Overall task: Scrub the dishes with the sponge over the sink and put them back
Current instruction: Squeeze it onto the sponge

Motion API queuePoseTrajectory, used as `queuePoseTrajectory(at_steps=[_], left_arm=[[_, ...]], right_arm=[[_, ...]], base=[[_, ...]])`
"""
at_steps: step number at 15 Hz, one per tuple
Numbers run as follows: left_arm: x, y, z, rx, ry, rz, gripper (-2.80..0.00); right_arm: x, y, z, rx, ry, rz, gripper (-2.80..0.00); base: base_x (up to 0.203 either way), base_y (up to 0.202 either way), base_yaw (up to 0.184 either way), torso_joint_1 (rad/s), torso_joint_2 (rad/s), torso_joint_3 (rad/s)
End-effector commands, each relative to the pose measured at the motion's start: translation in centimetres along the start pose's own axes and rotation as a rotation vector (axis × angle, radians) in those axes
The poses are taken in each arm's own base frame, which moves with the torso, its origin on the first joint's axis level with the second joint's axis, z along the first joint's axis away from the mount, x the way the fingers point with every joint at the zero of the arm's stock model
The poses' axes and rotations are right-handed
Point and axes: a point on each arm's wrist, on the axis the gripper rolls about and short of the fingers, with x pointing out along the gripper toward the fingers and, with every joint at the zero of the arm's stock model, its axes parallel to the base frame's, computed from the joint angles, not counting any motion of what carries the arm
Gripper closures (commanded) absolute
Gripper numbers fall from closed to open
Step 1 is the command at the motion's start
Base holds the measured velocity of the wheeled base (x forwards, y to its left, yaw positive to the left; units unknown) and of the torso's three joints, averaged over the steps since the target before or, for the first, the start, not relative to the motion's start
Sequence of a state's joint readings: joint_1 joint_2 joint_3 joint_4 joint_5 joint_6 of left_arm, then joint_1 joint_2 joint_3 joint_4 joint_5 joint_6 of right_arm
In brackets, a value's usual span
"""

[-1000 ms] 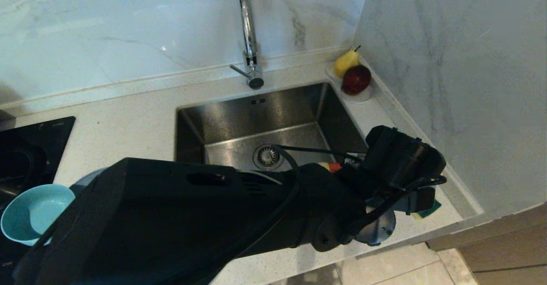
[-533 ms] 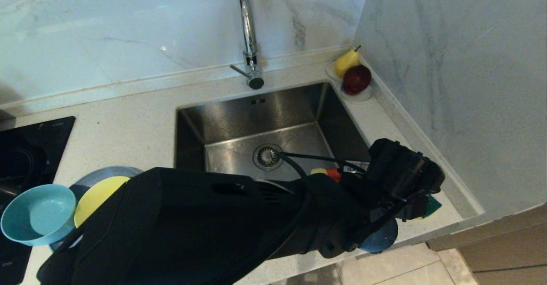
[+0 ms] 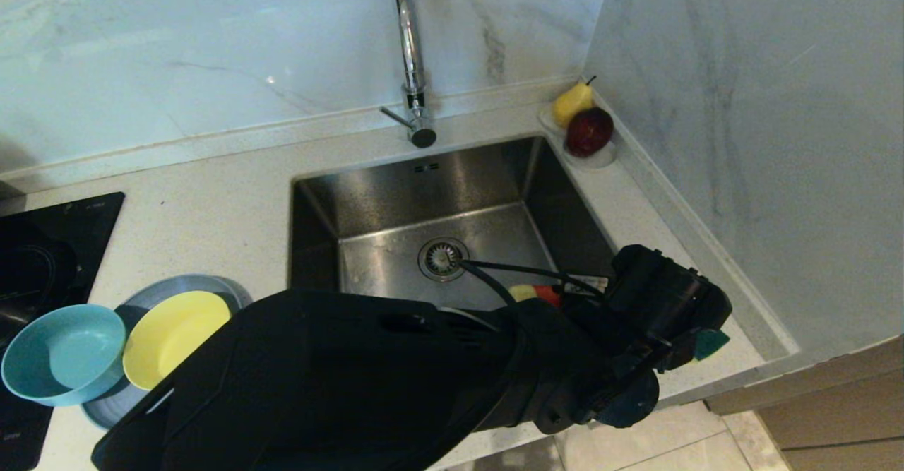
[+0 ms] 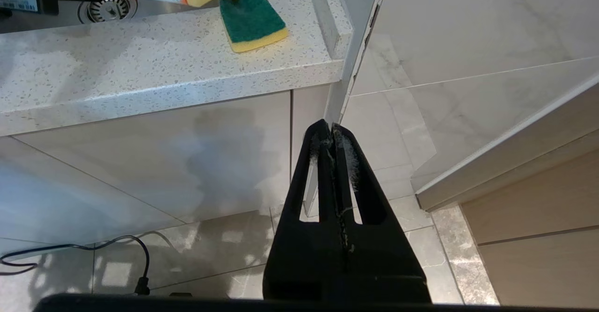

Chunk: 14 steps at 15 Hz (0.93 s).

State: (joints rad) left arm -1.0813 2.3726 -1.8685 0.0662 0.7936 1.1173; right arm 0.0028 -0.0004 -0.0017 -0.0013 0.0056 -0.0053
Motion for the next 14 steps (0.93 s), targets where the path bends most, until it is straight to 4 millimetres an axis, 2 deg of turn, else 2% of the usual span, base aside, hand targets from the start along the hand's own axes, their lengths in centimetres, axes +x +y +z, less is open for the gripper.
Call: queuePoseTrajectory(at_steps=[1,6,14], left_arm=[[0.3,-0.5,0.1,0.014,0.010,-0.004,0.00],[0.9,-1.2,0.5,0.004,0.011,-0.002,0.00],[0.4,0.6,0.5,-0.059,0.027,0.086,0.00]], right_arm=[[0.0,0.0,0.0,-0.001,-0.001,0.001,0.00],[0.0,0.0,0.0,-0.001,-0.001,0.001,0.00],[0.0,0.0,0.0,-0.001,-0.001,0.001,0.00]], base=[[0.000,0.000,0.000,0.000,0.00,0.000],[0.000,0.000,0.000,0.000,0.00,0.000],[0.000,0.000,0.000,0.000,0.00,0.000]])
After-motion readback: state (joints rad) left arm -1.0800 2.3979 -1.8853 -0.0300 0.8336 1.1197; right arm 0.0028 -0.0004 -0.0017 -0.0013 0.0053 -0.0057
